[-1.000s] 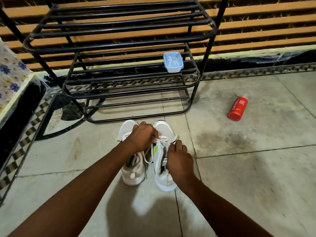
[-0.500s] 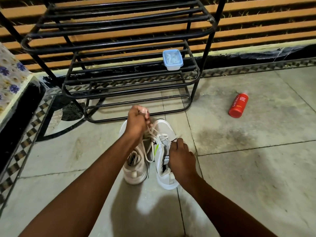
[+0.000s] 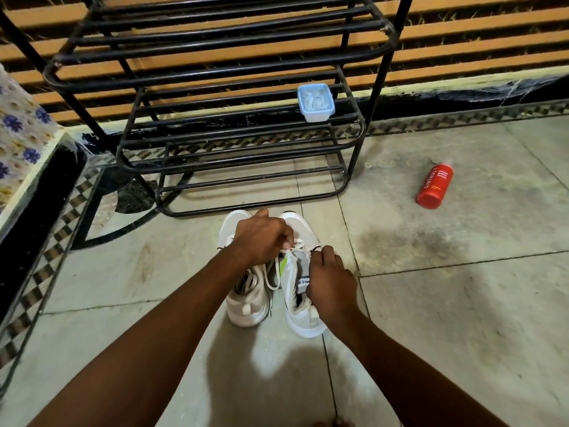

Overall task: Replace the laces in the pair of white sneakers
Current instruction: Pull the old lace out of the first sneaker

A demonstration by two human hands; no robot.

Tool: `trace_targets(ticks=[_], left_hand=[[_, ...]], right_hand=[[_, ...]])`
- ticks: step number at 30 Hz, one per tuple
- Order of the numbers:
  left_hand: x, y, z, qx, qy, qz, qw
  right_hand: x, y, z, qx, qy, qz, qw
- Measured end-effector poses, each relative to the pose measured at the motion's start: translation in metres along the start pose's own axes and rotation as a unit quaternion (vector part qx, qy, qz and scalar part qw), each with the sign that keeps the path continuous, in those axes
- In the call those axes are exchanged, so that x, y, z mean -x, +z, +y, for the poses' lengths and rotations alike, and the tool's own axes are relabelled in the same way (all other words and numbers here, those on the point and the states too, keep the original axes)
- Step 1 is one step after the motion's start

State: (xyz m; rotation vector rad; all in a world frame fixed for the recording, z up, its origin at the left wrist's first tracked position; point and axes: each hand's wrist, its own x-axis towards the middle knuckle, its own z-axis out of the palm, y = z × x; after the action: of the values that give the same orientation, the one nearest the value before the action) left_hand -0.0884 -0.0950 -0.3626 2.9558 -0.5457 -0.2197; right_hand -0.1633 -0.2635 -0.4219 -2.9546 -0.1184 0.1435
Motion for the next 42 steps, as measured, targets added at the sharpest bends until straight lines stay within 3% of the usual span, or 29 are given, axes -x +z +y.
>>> trace_targets(ticks=[5, 10, 13, 19, 24, 28, 30, 33, 35, 39, 42], left_hand=[[-0.004, 0.001, 0.009, -0.048, 0.031, -0.02, 0.998], [0.0, 0.01, 0.011, 0.009, 0.003, -0.03, 1.0], [-0.001, 0.012, 0.016, -0.011, -0.011, -0.05, 0.999], [-0.003, 0.018, 0.028, 0.041, 0.022, 0.008, 0.999], [-0.002, 0.024, 0.031, 0.059, -0.033, -0.015, 0.998], [0.001, 0.028, 0.033, 0.084, -0.052, 0.02, 0.995], [0.001, 0.032, 0.023, 0.179, -0.11, 0.053, 0.976], [0.002, 0.031, -0.001, 0.329, -0.217, 0.131, 0.91], [0.002, 0.027, -0.011, 0.348, -0.236, 0.156, 0.894], [0.002, 0.024, -0.002, 0.268, -0.176, 0.121, 0.939], [0.004, 0.018, 0.01, 0.208, -0.13, 0.089, 0.965]], right_hand=[[0.002, -0.004, 0.001, -0.005, 0.001, 0.0, 1.0], [0.003, -0.004, 0.001, -0.022, -0.003, 0.014, 1.0], [0.003, -0.001, 0.001, -0.048, 0.0, 0.024, 0.999], [0.004, 0.002, 0.009, -0.08, 0.003, 0.035, 0.996], [0.007, 0.003, 0.008, -0.15, 0.039, 0.041, 0.987], [0.007, 0.004, 0.005, -0.175, 0.057, 0.047, 0.982], [0.006, 0.006, 0.007, -0.178, 0.065, 0.047, 0.981], [0.006, 0.007, 0.01, -0.172, 0.068, 0.054, 0.981], [0.006, 0.006, 0.01, -0.161, 0.062, 0.059, 0.983], [0.005, 0.008, 0.007, -0.158, 0.035, 0.065, 0.985], [0.002, 0.01, 0.012, -0.294, 0.043, 0.079, 0.952]])
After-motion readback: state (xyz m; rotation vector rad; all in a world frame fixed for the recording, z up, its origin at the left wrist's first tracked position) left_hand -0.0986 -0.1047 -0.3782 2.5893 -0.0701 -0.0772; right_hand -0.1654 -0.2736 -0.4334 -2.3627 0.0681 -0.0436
